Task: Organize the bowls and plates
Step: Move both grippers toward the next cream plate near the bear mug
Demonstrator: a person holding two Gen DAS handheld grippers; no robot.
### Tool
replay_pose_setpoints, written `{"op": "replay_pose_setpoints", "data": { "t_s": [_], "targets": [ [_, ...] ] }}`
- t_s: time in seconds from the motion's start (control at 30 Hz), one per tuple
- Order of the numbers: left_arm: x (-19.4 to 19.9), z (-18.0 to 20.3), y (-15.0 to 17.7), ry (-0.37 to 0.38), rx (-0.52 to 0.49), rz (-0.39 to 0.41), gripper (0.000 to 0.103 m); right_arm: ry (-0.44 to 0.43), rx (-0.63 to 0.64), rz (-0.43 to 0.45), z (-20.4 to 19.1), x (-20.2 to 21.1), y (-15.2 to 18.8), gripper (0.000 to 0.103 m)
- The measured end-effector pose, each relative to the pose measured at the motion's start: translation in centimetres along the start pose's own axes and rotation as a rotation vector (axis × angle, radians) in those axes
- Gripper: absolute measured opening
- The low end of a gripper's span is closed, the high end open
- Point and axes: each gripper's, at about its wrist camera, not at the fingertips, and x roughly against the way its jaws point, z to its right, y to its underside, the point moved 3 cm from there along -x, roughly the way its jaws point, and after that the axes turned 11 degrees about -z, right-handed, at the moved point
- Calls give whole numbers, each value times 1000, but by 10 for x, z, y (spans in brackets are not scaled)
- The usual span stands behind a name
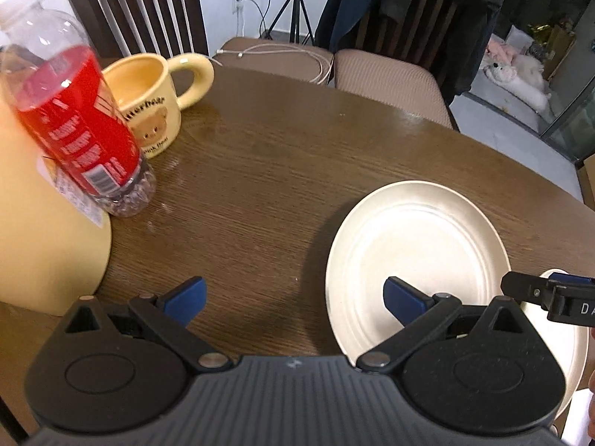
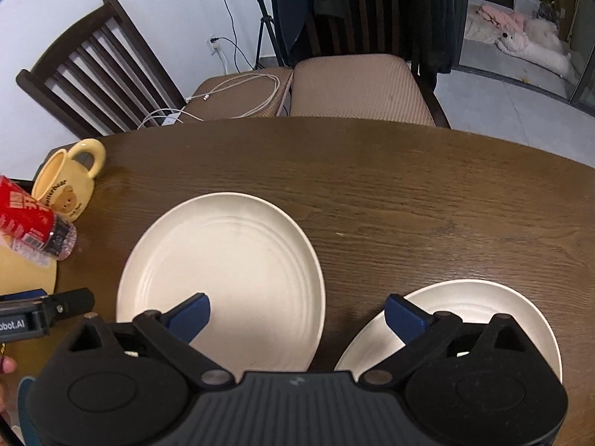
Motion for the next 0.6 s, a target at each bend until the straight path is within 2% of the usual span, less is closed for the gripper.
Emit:
{"op": "replay_pose_setpoints", "data": {
  "t_s": [0.27,0.33,0.47,0.53,0.6],
  "targets": [
    [-23,5,-4,-14,14,-43,103,-24,-4,-5,11,-20,-4,94],
    [-28,5,-4,-9,20,-53,103,-40,-9,-3,13,-22,-5,85],
    [-36,6,-6,-2,25,-69,102,-41,-3,-11,13,-27,-8,77],
    [-38,8,-6,1,24,-74,101,-48,-1,-15,12,-29,-9,64],
    [-39,10,-7,4,25,-80,98,-51,3,-18,12,-30,-10,59]
  ]
}}
